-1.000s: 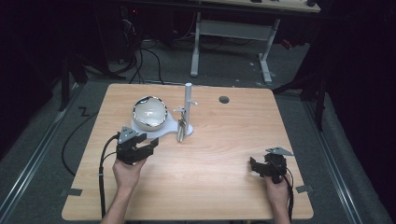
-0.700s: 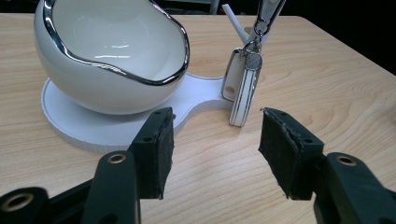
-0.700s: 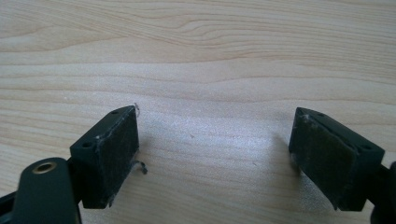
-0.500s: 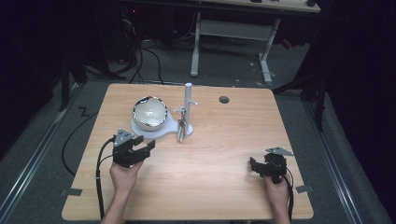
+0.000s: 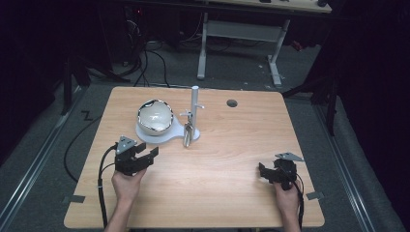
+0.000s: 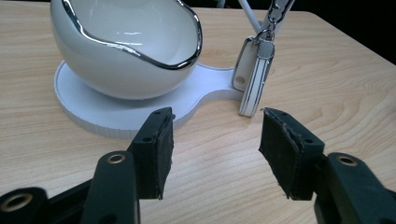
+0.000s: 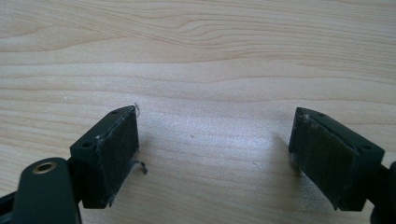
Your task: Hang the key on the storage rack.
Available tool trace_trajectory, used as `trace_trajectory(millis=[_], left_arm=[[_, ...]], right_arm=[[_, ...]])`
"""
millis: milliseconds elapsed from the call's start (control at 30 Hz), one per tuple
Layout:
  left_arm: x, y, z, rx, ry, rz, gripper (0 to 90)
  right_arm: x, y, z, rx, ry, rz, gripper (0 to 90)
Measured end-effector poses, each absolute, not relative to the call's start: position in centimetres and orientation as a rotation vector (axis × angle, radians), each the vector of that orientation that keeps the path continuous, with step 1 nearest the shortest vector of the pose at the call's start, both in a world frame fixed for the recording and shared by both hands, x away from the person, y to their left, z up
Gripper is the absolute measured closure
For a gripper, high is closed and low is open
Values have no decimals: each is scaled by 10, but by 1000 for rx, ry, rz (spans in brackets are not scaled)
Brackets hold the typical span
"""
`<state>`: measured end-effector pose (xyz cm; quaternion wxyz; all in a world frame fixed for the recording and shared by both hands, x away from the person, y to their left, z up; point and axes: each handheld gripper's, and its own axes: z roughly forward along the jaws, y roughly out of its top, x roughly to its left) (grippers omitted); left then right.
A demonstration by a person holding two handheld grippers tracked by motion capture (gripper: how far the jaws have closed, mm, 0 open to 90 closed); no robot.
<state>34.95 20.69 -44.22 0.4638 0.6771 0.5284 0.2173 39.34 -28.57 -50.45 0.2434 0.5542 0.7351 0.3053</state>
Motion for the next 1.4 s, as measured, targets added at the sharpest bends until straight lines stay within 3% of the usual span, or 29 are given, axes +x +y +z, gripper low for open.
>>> trace_trajectory(millis=[1400], left_arm=[[348,218,-471,1687,1395,515,433]], right_arm=[[393,-286,-504,1515,2008,834,161]])
